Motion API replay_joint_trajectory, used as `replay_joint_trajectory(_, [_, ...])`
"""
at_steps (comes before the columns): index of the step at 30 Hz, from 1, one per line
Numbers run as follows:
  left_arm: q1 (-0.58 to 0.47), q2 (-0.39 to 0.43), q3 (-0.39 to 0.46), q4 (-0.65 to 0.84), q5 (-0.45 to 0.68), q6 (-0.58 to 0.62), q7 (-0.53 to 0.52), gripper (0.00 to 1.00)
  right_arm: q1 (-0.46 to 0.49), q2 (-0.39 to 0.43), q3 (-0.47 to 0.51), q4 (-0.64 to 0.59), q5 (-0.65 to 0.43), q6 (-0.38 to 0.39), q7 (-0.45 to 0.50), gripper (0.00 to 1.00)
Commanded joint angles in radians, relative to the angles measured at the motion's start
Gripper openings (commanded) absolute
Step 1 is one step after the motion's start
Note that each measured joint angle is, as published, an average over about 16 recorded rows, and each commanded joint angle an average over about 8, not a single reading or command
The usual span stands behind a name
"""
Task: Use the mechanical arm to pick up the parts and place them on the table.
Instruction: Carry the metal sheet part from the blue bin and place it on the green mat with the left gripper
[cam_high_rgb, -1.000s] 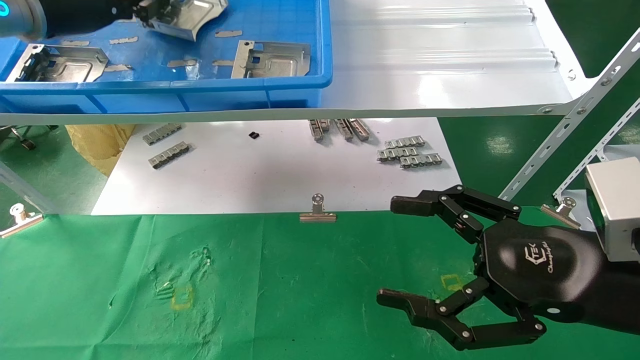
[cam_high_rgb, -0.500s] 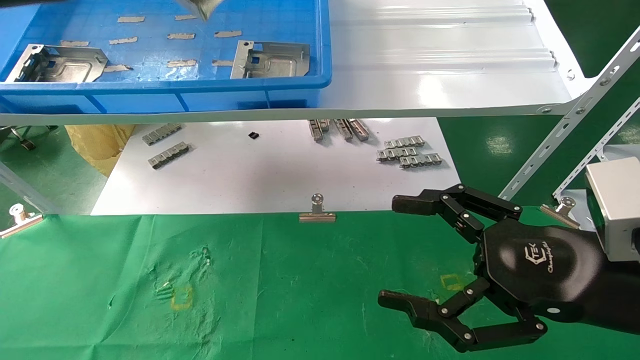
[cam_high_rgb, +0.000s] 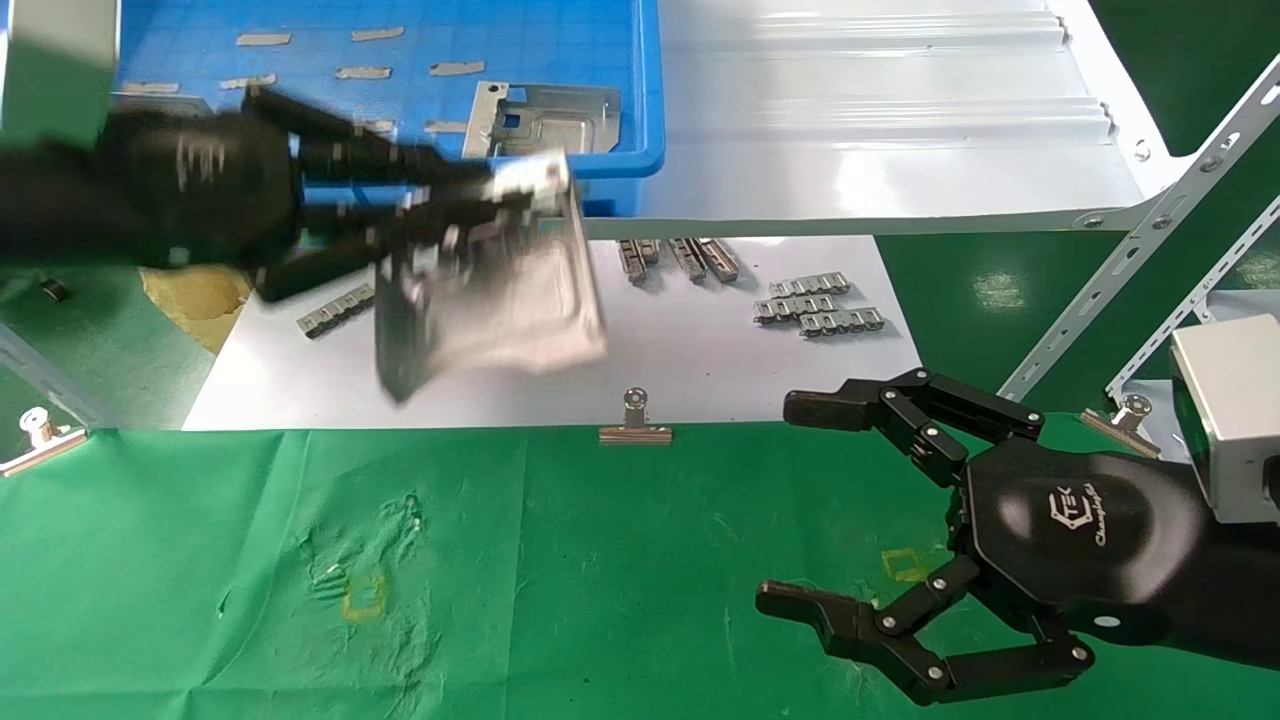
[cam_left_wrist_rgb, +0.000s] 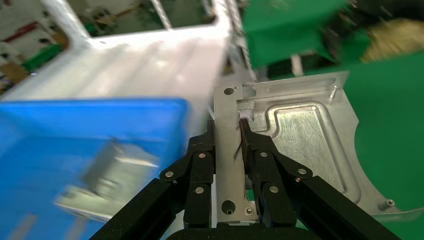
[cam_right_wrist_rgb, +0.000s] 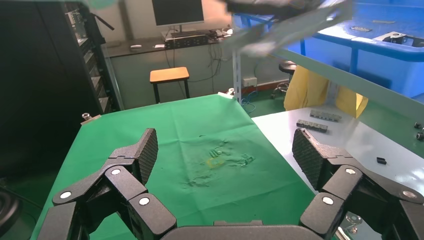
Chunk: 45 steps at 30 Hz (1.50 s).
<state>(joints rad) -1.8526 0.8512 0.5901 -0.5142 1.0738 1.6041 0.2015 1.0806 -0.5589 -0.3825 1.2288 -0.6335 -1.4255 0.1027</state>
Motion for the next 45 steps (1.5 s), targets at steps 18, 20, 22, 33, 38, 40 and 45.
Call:
replay_joint_trajectory(18, [0.137, -0.044, 0.283, 0.003, 0.115, -0.026, 0.478, 0.00, 0.000, 0.000, 0.000, 0.000, 0.000, 0.000, 0.000, 1.00])
replay_joint_trajectory(20, [0.133, -0.043, 0.298, 0.034, 0.125, -0.031, 0.502, 0.00, 0.000, 0.000, 0.000, 0.000, 0.000, 0.000, 0.000, 1.00])
replay_joint_trajectory(22, [0.131, -0.040, 0.306, 0.071, 0.128, -0.036, 0.515, 0.00, 0.000, 0.000, 0.000, 0.000, 0.000, 0.000, 0.000, 1.00])
replay_joint_trajectory(33, [0.147, -0.014, 0.335, 0.212, 0.135, -0.073, 0.567, 1.00, 0.000, 0.000, 0.000, 0.000, 0.000, 0.000, 0.000, 1.00])
replay_joint_trajectory(38, [0.151, 0.003, 0.337, 0.253, 0.136, -0.079, 0.584, 1.00, 0.000, 0.000, 0.000, 0.000, 0.000, 0.000, 0.000, 1.00])
replay_joint_trajectory(40, [0.149, 0.008, 0.336, 0.266, 0.131, -0.063, 0.582, 1.00, 0.000, 0.000, 0.000, 0.000, 0.000, 0.000, 0.000, 1.00])
replay_joint_trajectory(45, [0.146, 0.012, 0.322, 0.291, 0.082, -0.021, 0.522, 1.00, 0.000, 0.000, 0.000, 0.000, 0.000, 0.000, 0.000, 1.00])
